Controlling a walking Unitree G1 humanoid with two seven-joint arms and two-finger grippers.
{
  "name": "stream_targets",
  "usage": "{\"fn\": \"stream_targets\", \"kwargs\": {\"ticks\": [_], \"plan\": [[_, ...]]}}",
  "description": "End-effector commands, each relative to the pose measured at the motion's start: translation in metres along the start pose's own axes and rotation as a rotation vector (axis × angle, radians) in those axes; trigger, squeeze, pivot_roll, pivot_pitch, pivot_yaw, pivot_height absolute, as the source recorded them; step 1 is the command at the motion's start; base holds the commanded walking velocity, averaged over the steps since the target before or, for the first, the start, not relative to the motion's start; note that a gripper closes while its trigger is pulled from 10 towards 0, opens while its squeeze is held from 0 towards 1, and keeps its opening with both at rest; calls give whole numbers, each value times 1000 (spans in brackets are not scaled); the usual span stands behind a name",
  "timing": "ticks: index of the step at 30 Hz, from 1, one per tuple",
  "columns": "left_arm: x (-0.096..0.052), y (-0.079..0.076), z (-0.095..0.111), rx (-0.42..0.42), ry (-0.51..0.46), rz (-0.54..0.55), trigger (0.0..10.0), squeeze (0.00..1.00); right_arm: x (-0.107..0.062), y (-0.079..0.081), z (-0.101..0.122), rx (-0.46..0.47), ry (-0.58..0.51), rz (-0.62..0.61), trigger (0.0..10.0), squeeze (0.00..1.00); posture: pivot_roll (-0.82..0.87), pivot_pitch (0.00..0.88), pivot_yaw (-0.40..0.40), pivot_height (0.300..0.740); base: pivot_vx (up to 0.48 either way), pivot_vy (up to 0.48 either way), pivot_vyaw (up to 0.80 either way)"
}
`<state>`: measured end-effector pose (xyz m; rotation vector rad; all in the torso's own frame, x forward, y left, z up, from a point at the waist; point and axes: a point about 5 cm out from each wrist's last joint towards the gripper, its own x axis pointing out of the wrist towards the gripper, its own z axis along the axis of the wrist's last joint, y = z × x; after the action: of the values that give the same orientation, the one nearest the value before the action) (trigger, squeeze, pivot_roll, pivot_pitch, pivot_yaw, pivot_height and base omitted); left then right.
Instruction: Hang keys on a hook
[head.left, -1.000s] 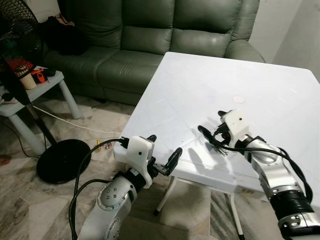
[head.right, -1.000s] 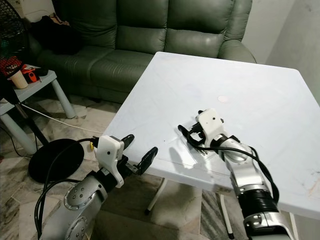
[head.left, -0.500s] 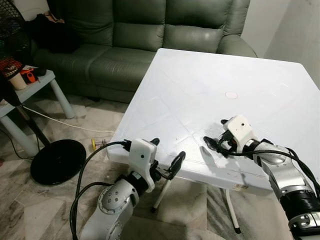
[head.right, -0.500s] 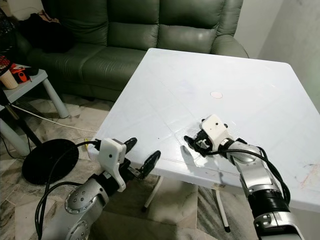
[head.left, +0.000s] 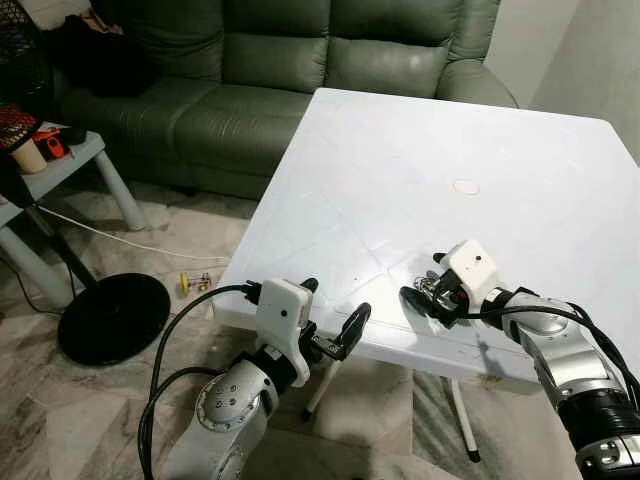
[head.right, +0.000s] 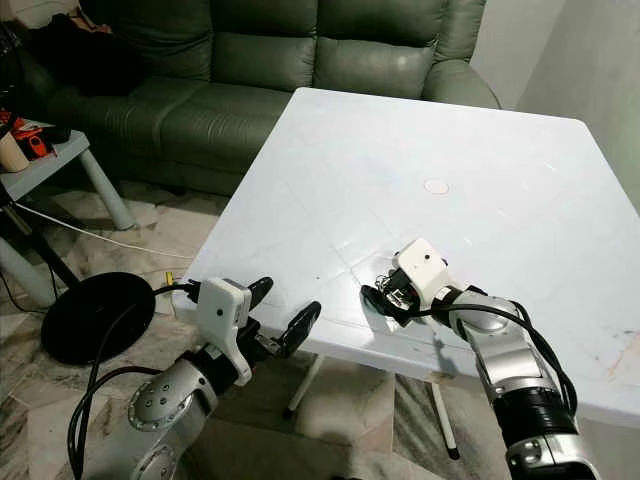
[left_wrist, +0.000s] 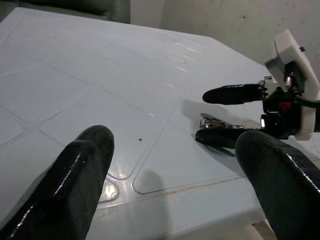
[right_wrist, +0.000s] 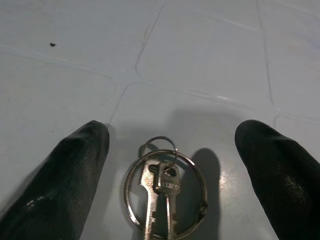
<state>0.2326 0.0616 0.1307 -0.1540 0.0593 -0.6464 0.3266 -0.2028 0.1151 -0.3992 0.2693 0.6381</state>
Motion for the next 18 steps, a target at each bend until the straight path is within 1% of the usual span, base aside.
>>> {"fn": "stream_targets", "kwargs": {"ticks": [1,2,3,5,6,8,9,10,11,12,13,14,15,17,18], "plan": [[0,-1,3,-6,-7,0,10000,0,1,5,-3,21,21,31,6745,0,19,127,-34,715,0,0,0],[0,-1,3,-6,-7,1,10000,0,1,4,-3,25,28,28,7373,0,19,127,-34,715,0,0,0],[0,-1,3,-7,-8,2,10000,0,0,4,-4,36,43,35,3608,0,18,127,-35,715,0,0,0],[0,-1,4,-7,-8,3,10000,0,-1,4,-4,38,49,40,3647,0,17,127,-36,715,0,0,0],[0,-1,4,-8,-9,5,10000,0,-2,4,-3,65,48,54,2902,0,17,127,-36,715,0,0,0],[0,-1,4,-8,-11,6,10000,0,-3,5,-3,99,45,74,2902,0,17,127,-36,715,0,0,0],[0,-1,4,-9,-11,7,10000,0,-3,5,-3,113,49,83,2431,0,14,128,-38,715,0,0,0],[0,-1,4,-9,-11,7,10000,0,-3,5,-3,113,49,83,2431,0,14,128,-38,715,0,0,0],[0,-2,4,-10,-11,8,10000,0,-4,5,-4,116,54,84,2667,0,14,130,-38,715,0,0,0],[0,-2,4,-11,-11,8,10000,0,-4,5,-4,120,56,81,2471,0,14,130,-40,715,0,0,0],[0,-2,4,-11,-11,8,10000,0,-5,5,-3,122,52,83,196,0,14,130,-40,715,0,0,0],[0,-2,4,-11,-11,8,10000,0,-5,5,-3,117,53,75,1137,0,14,130,-40,715,0,0,0],[0,-2,4,-11,-10,8,10000,0,-5,4,-3,116,54,68,1098,0,14,130,-40,715,0,0,0],[0,-2,4,-11,-11,10,10000,0,-5,5,-3,121,56,78,0,0,14,130,-40,715,0,0,0],[0,-2,4,-10,-11,10,10000,0,-5,5,-3,118,58,76,745,0,14,130,-40,715,0,0,0]]}}
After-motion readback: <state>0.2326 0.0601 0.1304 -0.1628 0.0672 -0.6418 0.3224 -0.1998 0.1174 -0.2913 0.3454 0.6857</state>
